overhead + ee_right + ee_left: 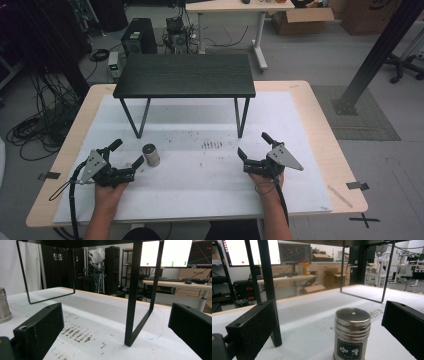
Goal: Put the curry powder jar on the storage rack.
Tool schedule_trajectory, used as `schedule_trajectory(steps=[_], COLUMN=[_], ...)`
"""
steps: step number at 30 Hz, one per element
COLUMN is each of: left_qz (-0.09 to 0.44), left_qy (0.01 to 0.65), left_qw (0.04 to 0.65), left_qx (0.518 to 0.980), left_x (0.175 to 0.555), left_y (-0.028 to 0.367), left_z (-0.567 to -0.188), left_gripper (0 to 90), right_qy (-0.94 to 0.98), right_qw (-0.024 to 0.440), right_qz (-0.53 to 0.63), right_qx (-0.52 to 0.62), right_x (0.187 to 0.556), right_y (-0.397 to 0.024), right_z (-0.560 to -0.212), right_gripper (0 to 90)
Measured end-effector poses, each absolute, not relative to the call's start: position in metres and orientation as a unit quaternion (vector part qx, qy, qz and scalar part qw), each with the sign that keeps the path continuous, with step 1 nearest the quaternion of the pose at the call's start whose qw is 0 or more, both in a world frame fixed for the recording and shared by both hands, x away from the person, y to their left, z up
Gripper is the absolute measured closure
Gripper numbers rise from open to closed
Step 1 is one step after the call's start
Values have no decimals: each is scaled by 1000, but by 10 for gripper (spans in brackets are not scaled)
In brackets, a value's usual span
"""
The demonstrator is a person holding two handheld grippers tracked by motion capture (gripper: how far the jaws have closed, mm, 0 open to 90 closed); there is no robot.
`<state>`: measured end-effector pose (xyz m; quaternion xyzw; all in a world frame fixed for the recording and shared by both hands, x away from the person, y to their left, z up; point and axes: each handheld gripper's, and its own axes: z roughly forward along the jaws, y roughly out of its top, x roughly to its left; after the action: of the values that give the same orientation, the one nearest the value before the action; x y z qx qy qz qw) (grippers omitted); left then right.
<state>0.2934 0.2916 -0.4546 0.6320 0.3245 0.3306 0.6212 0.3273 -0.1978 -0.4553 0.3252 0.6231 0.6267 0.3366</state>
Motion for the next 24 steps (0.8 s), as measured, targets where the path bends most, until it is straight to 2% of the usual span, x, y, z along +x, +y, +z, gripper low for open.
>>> schedule_trajectory(steps=[24], left_qz=[330], left_qy=[326], left_qw=[621], left_qx=[632], left_x=[294], left_y=[292], left_z=[-454], left_gripper=[5], right_qy=[624], right_qw=[337], right_qz=[625], right_qx=[325], right_x=[327], right_y=[-197], right_z=[-455], right_gripper=[0])
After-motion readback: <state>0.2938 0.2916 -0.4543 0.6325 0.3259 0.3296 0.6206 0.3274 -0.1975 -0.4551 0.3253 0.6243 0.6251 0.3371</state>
